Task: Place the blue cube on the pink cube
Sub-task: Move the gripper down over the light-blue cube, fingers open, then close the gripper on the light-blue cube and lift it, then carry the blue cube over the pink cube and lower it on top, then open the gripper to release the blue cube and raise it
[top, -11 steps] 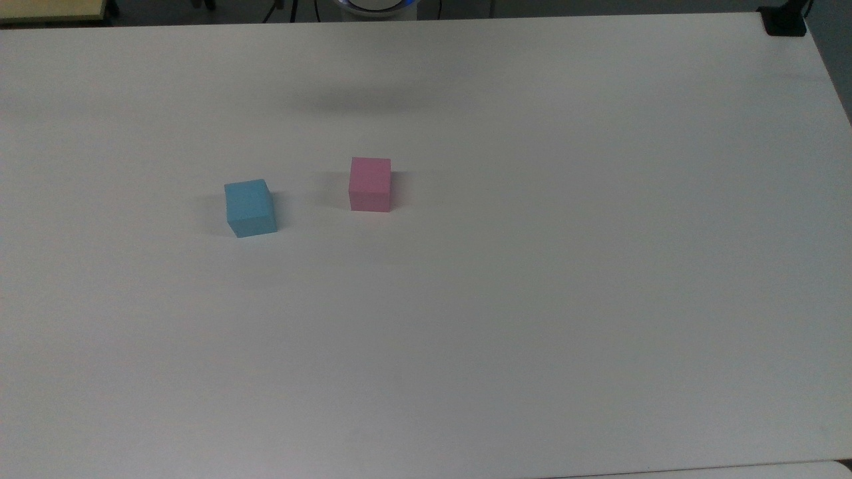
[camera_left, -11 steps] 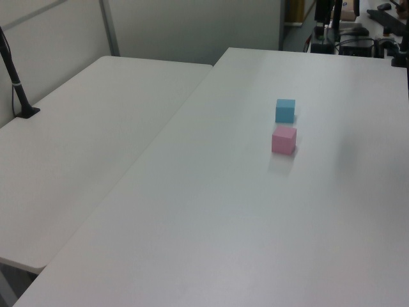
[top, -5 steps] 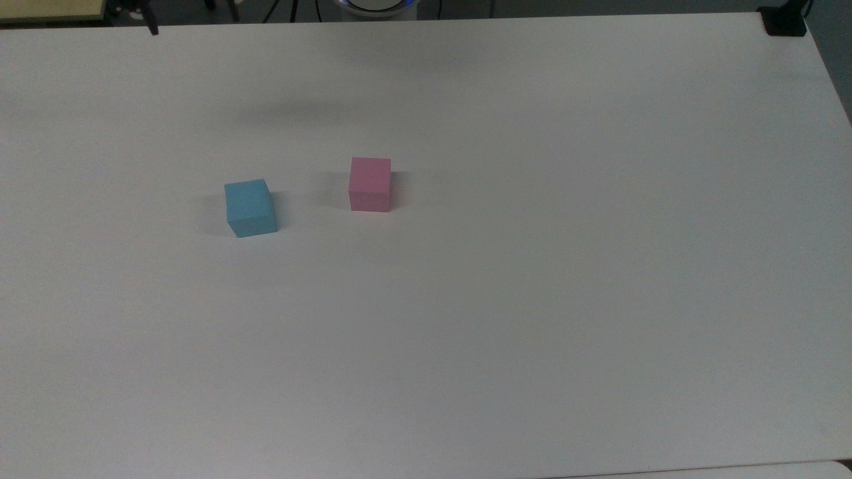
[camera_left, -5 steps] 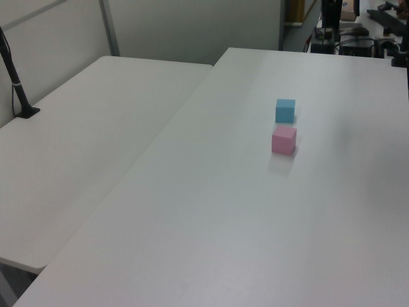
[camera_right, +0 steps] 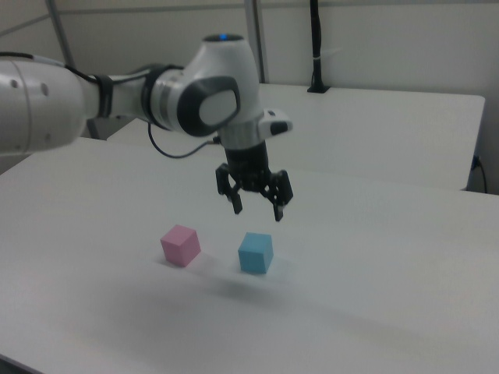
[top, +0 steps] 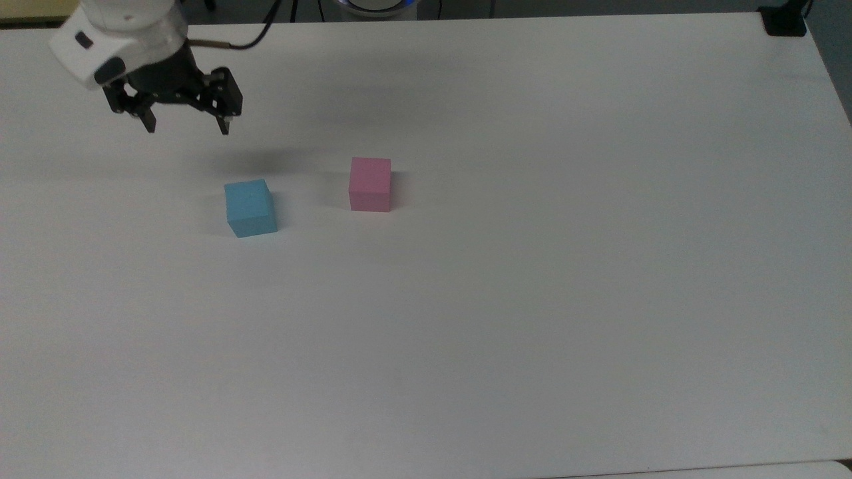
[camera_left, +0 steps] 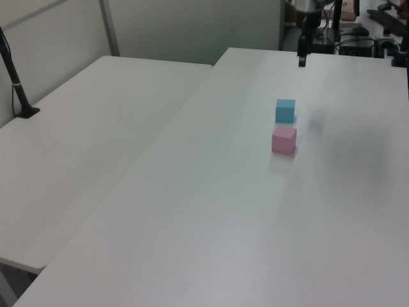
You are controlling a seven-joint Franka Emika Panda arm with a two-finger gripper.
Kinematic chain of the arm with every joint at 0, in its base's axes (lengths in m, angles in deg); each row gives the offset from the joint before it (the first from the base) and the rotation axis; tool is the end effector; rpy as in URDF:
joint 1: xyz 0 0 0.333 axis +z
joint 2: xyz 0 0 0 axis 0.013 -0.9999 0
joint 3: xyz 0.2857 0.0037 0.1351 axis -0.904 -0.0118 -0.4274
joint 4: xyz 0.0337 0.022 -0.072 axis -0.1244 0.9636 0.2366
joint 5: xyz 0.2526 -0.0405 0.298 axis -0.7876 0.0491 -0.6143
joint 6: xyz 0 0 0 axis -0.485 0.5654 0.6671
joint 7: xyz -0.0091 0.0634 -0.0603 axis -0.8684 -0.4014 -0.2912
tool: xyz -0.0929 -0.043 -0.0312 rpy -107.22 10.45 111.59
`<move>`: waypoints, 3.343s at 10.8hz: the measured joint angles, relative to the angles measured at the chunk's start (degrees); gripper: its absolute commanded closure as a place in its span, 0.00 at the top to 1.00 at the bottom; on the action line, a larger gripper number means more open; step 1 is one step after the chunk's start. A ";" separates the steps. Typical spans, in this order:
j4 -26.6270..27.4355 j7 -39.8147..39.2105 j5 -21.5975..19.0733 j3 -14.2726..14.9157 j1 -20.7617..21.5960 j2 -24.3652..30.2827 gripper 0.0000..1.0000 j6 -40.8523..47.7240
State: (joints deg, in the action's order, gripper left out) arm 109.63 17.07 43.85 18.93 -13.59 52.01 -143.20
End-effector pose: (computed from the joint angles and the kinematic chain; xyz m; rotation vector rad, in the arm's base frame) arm 0.6036 -0.1814 0.4706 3.0633 0.0670 0.0048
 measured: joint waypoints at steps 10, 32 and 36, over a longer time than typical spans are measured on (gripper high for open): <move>1.33 4.67 0.37 -2.44 3.16 -10.94 1.00 -9.65; 5.67 26.79 1.09 -11.82 8.03 0.96 0.17 2.51; 5.95 27.62 1.12 -11.86 8.35 0.20 0.22 -0.28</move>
State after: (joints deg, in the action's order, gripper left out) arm 115.58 44.69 44.97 7.07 -5.24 52.20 -143.48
